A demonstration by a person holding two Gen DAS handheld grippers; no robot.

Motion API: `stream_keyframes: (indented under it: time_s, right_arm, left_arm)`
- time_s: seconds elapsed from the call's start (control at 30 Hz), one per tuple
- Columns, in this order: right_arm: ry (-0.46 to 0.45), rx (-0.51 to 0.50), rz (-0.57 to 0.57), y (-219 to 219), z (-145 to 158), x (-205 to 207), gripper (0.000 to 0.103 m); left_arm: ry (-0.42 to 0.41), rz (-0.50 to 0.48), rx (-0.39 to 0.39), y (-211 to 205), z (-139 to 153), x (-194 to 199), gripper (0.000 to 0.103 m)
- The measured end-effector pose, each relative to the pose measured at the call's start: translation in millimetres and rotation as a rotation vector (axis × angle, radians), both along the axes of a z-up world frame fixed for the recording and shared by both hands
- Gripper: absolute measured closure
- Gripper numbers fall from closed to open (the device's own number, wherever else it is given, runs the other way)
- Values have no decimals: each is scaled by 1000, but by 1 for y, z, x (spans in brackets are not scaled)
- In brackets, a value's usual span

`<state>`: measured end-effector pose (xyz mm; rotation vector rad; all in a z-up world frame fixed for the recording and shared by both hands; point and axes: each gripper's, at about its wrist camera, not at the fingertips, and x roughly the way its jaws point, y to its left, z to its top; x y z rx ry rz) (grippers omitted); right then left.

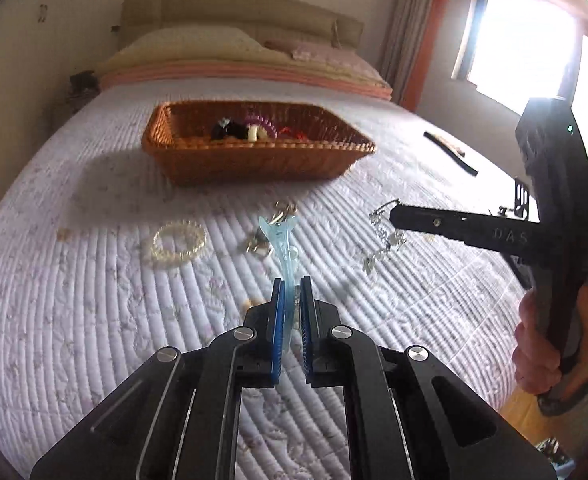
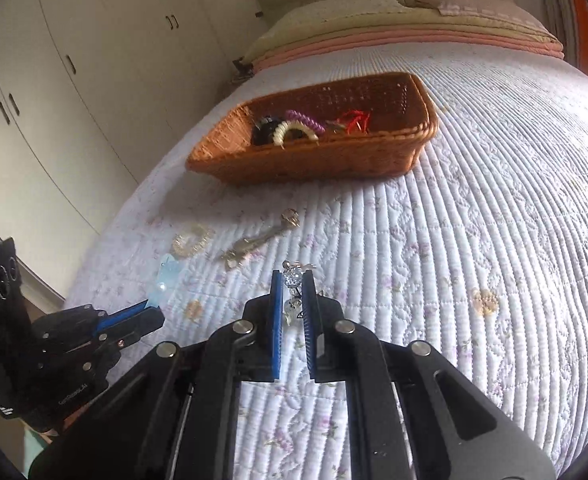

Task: Organize jewelry
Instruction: 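Carry the blue clip and silver charms over the basket with both tools, then open both tools to drop the clip and charms into the basket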

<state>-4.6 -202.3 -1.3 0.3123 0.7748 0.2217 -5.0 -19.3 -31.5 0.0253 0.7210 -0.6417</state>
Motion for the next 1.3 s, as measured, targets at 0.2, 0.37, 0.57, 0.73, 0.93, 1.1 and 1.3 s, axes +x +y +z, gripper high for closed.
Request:
stream_keyframes:
  time_s: [0.2, 0.37, 0.57, 0.73, 0.93, 1.1, 1.3]
  right_arm:
    - [-64, 53, 9, -3, 37, -1, 95]
    - [-151, 60, 2, -9, 85, 20, 95]
    - [-234, 12, -48, -18, 121, 74, 95]
    - [-223, -38, -106, -25, 112, 135, 95]
    - [-106, -31, -146, -36, 73, 198, 95]
    - [-12, -48, -154, -33, 46, 226, 95]
    - [64, -65, -156, -30, 18, 237, 95]
  left_arm:
    - [-69, 3, -77, 1, 42, 11, 97]
    - [-138, 25, -94, -9, 76, 41, 97]
    - [-165, 95, -84, -22, 95, 108, 97]
    - [-116, 163, -50, -33, 78, 171, 97]
    - [-24, 202, 0, -40, 41, 218, 97]
    - [24, 212, 22, -39, 21, 230, 97]
    - [55, 192, 46, -41, 9, 231, 96]
